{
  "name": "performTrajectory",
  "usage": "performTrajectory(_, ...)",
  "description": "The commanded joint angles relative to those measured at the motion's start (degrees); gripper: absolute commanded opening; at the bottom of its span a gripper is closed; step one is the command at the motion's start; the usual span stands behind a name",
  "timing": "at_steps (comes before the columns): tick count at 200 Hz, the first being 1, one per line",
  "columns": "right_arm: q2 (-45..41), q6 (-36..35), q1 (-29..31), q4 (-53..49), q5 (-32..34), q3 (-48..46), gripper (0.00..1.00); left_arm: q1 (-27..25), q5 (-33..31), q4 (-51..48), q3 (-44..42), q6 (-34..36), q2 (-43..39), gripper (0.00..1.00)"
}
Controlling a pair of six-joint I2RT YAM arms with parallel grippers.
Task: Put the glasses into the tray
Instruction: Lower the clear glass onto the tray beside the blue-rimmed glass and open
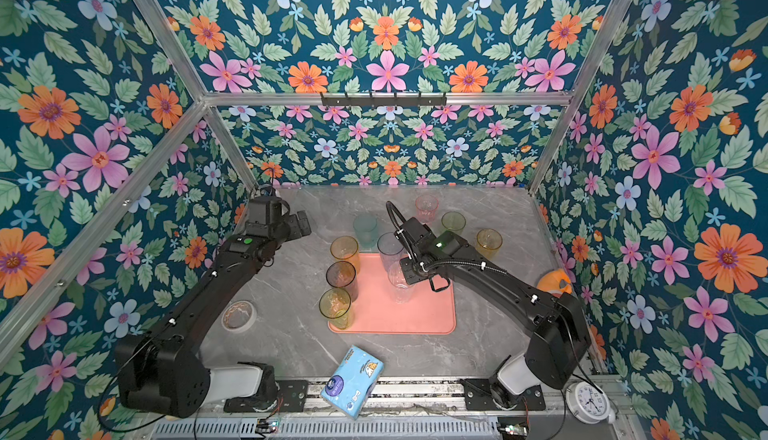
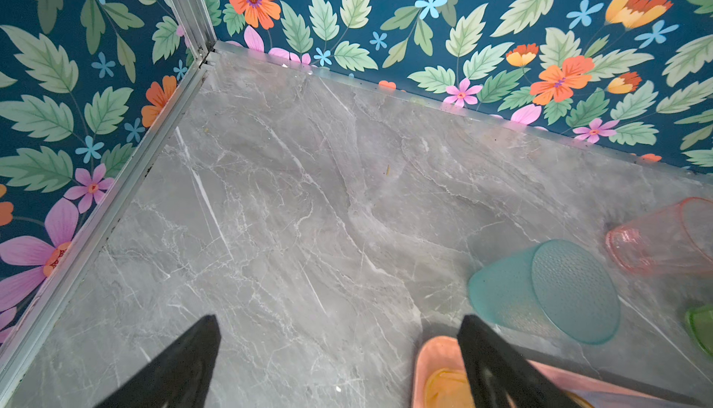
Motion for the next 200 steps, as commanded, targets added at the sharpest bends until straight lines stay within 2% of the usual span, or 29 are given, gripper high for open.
performTrajectory(1,1.3,-0.7,0.4,2.5,-0.3,1.1,0.0,0.1,-0.7,0.0,0.0,0.8,-0.3,0.99)
performTrajectory(200,11.2,-2.2,3.1,1.2,1.7,7.0,0.0,0.2,-0.5,0.1,-0.8,1.4,-0.1,0.99)
